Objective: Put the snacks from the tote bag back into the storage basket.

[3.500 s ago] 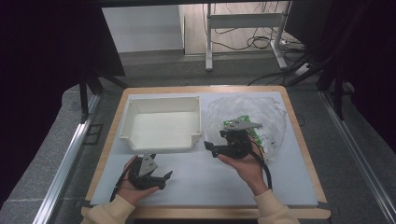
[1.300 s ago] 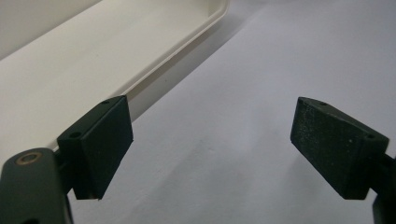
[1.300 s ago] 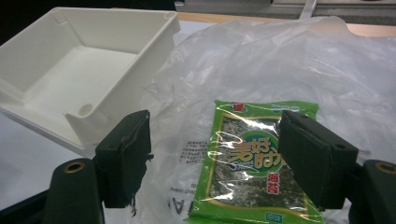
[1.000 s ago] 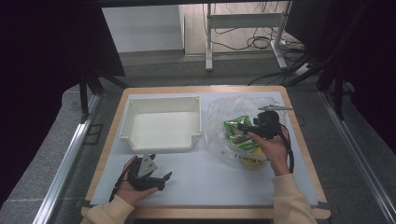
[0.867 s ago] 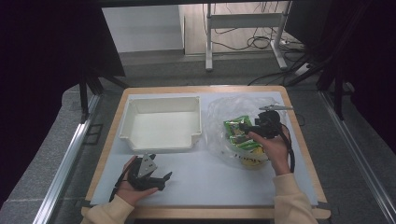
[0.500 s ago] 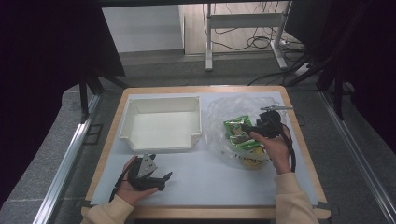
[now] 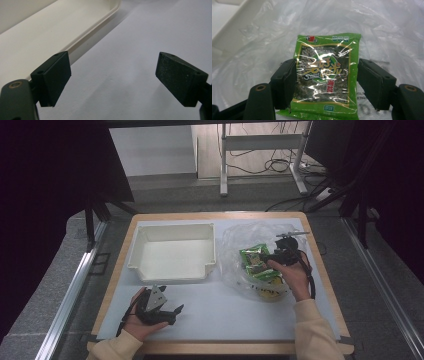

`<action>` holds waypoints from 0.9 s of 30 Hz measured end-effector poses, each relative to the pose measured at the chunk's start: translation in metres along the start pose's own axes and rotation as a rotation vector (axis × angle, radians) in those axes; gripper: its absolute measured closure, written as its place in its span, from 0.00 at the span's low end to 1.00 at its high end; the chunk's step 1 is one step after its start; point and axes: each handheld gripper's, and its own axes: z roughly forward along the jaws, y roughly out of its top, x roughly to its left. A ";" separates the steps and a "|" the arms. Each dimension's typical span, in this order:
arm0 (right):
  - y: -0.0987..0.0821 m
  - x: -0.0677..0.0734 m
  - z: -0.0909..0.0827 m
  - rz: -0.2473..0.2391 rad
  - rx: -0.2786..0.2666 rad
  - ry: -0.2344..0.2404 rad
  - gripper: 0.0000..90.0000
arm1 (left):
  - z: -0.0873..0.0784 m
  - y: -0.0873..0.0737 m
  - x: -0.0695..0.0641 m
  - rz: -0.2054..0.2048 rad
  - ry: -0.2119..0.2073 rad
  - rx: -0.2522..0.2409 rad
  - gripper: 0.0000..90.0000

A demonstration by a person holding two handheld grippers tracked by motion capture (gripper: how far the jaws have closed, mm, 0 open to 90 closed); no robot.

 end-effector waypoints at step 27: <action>0.016 -0.017 0.028 0.024 0.134 -0.036 0.43 | -0.004 -0.001 0.001 0.007 -0.013 -0.008 0.14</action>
